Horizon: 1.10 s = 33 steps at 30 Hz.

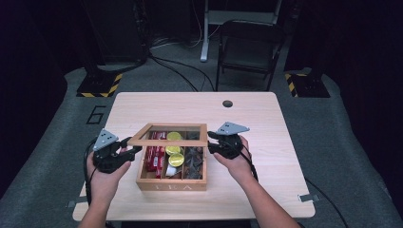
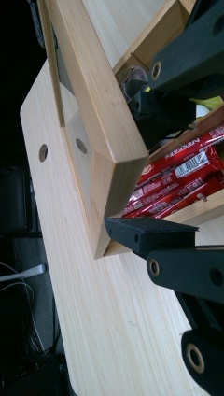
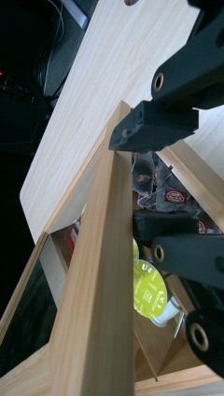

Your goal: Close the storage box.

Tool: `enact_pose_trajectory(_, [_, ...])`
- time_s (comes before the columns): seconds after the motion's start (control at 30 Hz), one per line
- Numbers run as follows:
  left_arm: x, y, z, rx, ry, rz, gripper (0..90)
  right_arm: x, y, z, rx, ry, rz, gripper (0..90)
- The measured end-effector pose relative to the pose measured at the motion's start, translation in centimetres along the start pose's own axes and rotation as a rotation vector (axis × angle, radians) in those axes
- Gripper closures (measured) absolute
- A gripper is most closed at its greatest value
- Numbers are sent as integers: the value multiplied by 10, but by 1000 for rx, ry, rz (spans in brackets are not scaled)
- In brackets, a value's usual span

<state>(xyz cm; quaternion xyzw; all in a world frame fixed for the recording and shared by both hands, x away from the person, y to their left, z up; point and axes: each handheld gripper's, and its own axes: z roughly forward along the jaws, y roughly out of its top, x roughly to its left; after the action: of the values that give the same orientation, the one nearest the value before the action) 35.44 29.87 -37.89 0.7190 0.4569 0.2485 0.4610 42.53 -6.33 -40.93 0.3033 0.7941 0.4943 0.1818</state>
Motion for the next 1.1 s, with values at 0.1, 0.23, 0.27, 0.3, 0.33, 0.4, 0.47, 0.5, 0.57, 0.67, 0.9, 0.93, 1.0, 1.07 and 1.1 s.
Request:
enact_pose_trajectory(0.1, [0,0,0,8,-4,4,528,0,0,-1,3,-4,5,602])
enact_pose_trajectory(0.23, [1,1,1,13,-3,5,528,3,1,-4,7,-5,3,602])
enact_pose_trajectory(0.27, [1,1,1,13,-3,5,528,3,1,-4,7,-5,3,602])
enact_pose_trajectory(0.3, [1,2,1,12,-6,8,528,4,1,-6,9,-2,0,599])
enact_pose_trajectory(0.33, [2,2,1,15,-8,11,527,5,1,-7,11,-1,5,598])
enact_pose_trajectory(0.4, [2,3,1,14,-7,7,527,5,2,-7,10,-2,-2,596])
enact_pose_trajectory(0.47, [2,3,2,15,-6,6,527,7,3,-10,11,4,-14,592])
enact_pose_trajectory(0.5, [3,4,2,16,-7,6,526,9,4,-12,6,2,-10,589])
enact_pose_trajectory(0.57, [3,6,2,14,-10,7,526,10,5,-15,0,3,-9,587])
enact_pose_trajectory(0.67, [4,7,3,16,-10,6,525,13,8,-20,-4,11,-11,585])
enact_pose_trajectory(0.9, [4,8,5,30,-6,15,522,21,13,-32,-25,22,-32,571])
enact_pose_trajectory(0.93, [3,7,6,27,-1,12,520,23,14,-35,-29,24,-35,571])
enact_pose_trajectory(1.0, [3,8,6,29,0,10,518,25,16,-39,-37,28,-43,569])
enact_pose_trajectory(1.07, [3,8,7,22,4,4,517,27,17,-41,-37,28,-51,567])
enact_pose_trajectory(1.1, [3,9,7,23,4,4,517,28,18,-42,-39,28,-50,566])
